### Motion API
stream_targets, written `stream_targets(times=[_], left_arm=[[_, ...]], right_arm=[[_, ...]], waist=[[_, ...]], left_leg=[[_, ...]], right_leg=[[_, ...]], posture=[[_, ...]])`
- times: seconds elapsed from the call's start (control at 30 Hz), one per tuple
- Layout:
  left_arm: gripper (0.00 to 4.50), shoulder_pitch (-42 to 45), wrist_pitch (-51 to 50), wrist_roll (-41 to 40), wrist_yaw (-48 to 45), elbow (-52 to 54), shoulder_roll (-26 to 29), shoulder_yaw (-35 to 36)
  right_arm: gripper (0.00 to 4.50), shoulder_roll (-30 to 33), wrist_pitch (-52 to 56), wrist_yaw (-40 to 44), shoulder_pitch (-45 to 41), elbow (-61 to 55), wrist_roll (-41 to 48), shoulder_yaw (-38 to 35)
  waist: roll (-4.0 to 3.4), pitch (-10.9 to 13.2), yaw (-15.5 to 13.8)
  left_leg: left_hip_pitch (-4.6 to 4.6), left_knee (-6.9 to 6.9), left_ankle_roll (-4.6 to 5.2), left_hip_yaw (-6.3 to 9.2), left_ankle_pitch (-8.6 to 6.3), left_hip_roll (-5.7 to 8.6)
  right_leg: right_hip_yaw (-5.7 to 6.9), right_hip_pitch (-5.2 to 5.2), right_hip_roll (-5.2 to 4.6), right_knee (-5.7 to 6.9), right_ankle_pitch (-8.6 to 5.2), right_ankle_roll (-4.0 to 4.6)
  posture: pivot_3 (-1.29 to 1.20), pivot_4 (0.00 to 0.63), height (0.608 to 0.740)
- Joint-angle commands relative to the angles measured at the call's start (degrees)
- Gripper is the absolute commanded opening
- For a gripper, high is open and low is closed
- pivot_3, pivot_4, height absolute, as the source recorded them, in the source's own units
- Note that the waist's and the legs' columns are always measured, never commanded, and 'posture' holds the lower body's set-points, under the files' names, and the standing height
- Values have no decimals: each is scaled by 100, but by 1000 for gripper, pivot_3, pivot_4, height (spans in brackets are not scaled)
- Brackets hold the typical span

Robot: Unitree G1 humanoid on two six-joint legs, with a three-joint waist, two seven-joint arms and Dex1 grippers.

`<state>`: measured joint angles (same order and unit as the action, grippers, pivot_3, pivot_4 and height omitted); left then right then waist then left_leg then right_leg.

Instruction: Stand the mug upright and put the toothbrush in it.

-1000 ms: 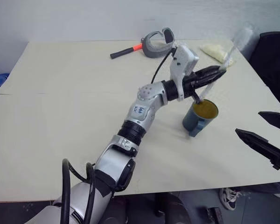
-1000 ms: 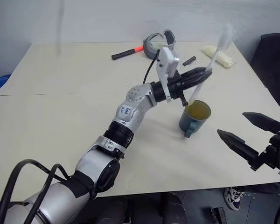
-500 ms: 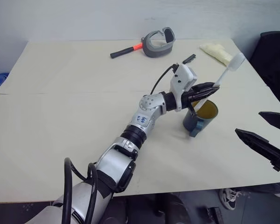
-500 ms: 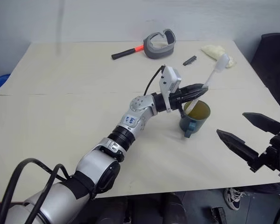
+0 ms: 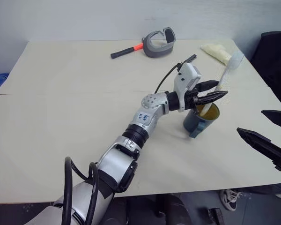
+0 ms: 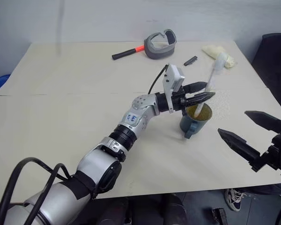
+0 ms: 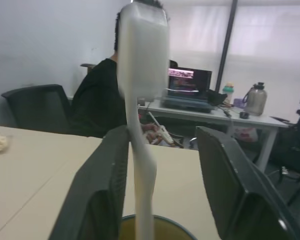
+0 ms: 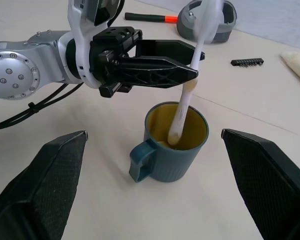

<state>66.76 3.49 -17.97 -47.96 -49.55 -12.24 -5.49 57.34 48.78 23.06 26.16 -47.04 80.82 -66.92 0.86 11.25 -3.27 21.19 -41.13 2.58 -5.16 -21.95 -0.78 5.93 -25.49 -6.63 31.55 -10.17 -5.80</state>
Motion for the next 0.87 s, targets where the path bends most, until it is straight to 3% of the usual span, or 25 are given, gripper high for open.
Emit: stream_targets(times=[0.03,0.1,0.27,0.4,0.6,0.77,0.87], left_arm=[[3398,-281,-738,-321,-290,1102,-199,-64],[3959,-444,-1484,-517,-499,1815,198,-98],[3959,-822,-2400,-535,-772,3100,967,-323],[3959,-1276,-3185,-619,-1627,4269,2728,-219],[3959,-1813,-3314,-739,-2758,4842,4922,124],[3959,-2572,-3652,-1230,-3484,5569,6293,667],[3959,-3046,-3685,-1314,-3456,5903,6688,934]], right_arm=[[4500,157,-90,144,-142,130,-120,169],[4500,208,-139,223,-289,258,-286,412],[4500,258,-206,423,-704,465,-648,940],[4500,315,-331,898,-929,759,-1184,1452],[4500,423,-557,1852,-1064,1493,-2116,1876],[4500,537,-709,2619,-1250,2017,-2618,2158],[4500,585,-776,2904,-1488,2259,-2802,2380]], waist=[[0,0,6],[-5,-3,16],[-14,-7,55],[-20,-10,108],[-25,-12,182],[-27,-11,187],[-29,-9,176]], left_leg=[[0,-1,1,-1,0,0],[-1,0,1,0,0,-1],[-11,-7,-8,-4,7,-3],[-15,-10,-19,1,18,-3],[-23,-12,-43,-1,34,-8],[-15,-13,-56,-1,39,-16],[-15,-13,-55,-3,36,-22]], right_leg=[[-1,0,0,0,0,0],[-3,0,1,1,0,0],[-10,0,4,21,-1,2],[-15,-1,8,37,0,11],[-17,-3,9,53,-4,20],[-15,-8,5,46,-4,19],[-15,-7,0,42,-5,18]], posture=[[0,150,740],[0,150,740],[0,150,740],[0,150,740],[0,150,740],[0,150,740],[0,150,740]])
